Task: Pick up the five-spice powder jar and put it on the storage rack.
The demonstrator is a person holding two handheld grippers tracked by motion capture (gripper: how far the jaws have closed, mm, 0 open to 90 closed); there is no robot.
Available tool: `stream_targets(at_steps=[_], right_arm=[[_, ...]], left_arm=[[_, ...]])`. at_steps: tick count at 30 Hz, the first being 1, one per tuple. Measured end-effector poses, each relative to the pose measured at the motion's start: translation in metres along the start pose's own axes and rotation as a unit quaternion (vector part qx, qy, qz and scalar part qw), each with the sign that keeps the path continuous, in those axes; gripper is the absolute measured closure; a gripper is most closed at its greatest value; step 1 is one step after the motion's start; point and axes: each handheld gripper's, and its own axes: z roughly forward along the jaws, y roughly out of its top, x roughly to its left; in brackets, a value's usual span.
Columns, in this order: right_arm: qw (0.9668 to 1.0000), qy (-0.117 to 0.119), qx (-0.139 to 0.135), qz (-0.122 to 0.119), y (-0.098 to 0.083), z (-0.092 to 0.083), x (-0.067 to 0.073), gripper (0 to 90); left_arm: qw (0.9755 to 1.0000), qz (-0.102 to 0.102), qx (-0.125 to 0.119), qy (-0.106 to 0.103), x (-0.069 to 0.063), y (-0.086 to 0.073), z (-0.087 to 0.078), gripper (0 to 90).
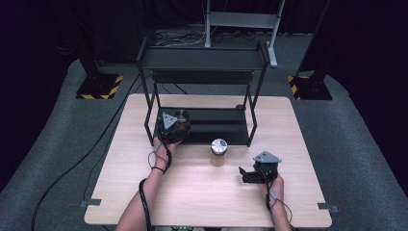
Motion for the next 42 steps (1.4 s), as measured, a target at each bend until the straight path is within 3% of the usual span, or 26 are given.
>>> stream_targets(at_steps=[20, 42], right_arm=[[1.0000, 0.001, -0.001, -0.001, 0.000, 0.000, 0.000, 0.0], [1.0000, 0.002, 0.000, -0.001, 0.000, 0.000, 0.000, 0.0]], left_arm=[[0.9999, -0.009, 0.002, 0.007, 0.002, 0.006, 0.010, 30.6], [0.9997, -0.006, 0.010, 0.023, 0.000, 0.011, 0.025, 30.6]])
